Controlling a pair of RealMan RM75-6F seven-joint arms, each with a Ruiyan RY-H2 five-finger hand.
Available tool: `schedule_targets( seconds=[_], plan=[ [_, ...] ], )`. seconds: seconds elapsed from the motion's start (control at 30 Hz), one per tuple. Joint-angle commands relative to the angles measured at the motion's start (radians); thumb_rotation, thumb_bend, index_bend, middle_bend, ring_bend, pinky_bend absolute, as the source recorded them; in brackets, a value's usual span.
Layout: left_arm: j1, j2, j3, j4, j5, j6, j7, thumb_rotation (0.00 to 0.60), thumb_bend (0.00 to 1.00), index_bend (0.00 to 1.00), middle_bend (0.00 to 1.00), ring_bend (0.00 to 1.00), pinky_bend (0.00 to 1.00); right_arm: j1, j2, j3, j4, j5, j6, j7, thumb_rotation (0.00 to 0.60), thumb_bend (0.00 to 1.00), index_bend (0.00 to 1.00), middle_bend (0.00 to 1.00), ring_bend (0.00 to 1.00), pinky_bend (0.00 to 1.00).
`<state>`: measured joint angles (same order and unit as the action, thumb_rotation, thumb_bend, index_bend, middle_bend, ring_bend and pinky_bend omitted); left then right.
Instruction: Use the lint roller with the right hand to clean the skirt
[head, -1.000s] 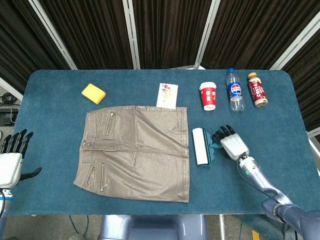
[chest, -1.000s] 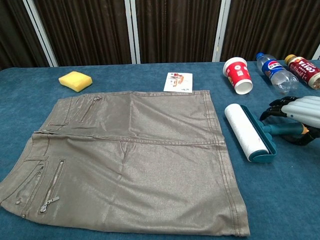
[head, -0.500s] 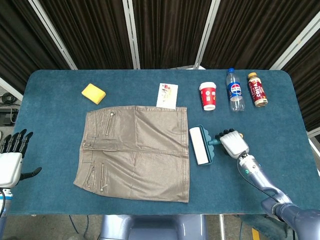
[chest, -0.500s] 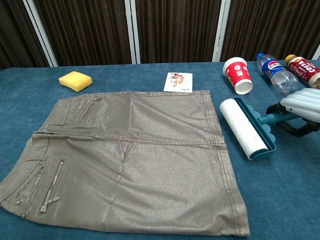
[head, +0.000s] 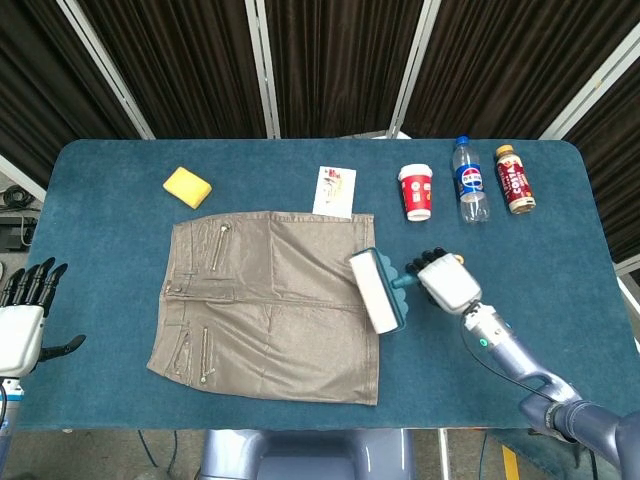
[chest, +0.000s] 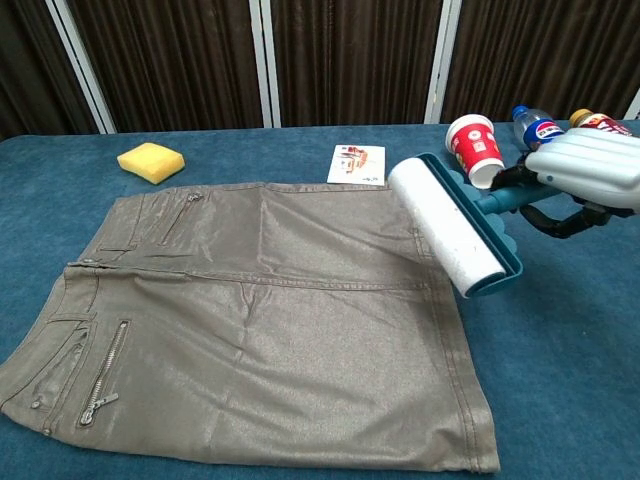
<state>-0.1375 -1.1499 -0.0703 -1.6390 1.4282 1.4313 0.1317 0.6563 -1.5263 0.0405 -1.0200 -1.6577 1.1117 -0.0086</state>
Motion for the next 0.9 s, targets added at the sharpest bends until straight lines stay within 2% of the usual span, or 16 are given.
schedule_targets(
  seconds=[0.03,0.17,0.4,0.7,0.9],
  plan=[
    [0.0,0.006,0.002,-0.004,0.007,0.001,-0.01,0.6,0.0,0.0,0.0,0.0,0.0,0.07,0.064,0.049,-0.249,0.029,-0.092,-0.267,0.6,0.87,0.46,0.48,0.34,0.39],
    [-0.001,0.014,0.003,-0.005,0.01,-0.001,-0.029,0.6,0.0,0.0,0.0,0.0,0.0,0.117,0.043,0.083,-0.38,0.093,-0.188,-0.509,0.6,0.9,0.47,0.48,0.35,0.41],
    [-0.003,0.024,0.0,0.008,-0.009,-0.017,-0.056,0.6,0.0,0.0,0.0,0.0,0.0,0.182,-0.051,0.126,-0.466,0.254,-0.301,-0.788,0.6,0.95,0.47,0.48,0.35,0.41],
    [-0.005,0.031,-0.009,0.018,-0.032,-0.029,-0.076,0.6,0.0,0.0,0.0,0.0,0.0,0.27,-0.172,0.145,-0.482,0.483,-0.368,-1.017,0.6,1.0,0.48,0.51,0.37,0.44],
    [-0.011,0.027,-0.011,0.024,-0.043,-0.041,-0.07,0.6,0.0,0.0,0.0,0.0,0.0,0.318,-0.225,0.131,-0.466,0.601,-0.356,-1.123,0.6,1.0,0.49,0.51,0.37,0.44]
  ],
)
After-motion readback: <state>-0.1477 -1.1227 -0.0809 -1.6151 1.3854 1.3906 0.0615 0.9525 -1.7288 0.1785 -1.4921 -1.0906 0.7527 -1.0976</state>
